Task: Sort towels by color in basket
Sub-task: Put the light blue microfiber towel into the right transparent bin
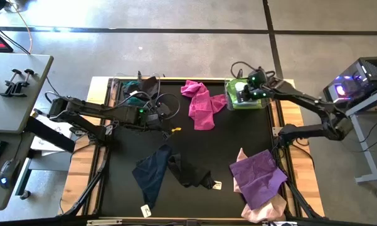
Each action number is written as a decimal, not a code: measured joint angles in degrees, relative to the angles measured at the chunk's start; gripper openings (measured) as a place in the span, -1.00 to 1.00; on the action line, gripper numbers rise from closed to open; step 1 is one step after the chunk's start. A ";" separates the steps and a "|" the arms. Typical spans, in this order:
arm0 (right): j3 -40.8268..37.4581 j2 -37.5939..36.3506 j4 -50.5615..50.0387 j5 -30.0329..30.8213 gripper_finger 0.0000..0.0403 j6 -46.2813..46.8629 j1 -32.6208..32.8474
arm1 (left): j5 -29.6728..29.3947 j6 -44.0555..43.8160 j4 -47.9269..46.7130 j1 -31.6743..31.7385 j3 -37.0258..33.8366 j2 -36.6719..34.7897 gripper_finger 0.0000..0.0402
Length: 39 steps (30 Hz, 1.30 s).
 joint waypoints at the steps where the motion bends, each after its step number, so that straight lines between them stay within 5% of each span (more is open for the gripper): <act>1: -1.36 0.38 2.03 0.19 -0.24 0.57 -0.06 | -0.01 0.00 -0.01 0.00 0.00 0.00 -0.40; 7: -8.50 2.91 13.01 0.37 -0.24 7.47 -0.02 | -0.03 -0.01 -0.02 -0.02 -0.02 0.00 -0.40; 14: -7.31 3.58 11.51 3.91 -0.24 7.75 -0.02 | -0.03 -0.07 -0.02 -0.02 -0.02 0.00 -0.40; 28: 17.84 3.41 -23.46 8.52 -0.24 -3.40 -0.05 | 0.01 -0.07 -0.02 -0.02 -0.02 0.00 -0.40; 35: 16.70 3.64 -13.08 -5.75 -0.36 -8.77 -0.03 | 0.01 -0.13 -0.02 -0.02 -0.02 0.00 -0.40; 39: 11.01 5.38 -7.53 -4.26 -0.55 -5.97 -1.67 | 0.01 -0.18 -0.02 -0.02 -0.04 0.00 -0.40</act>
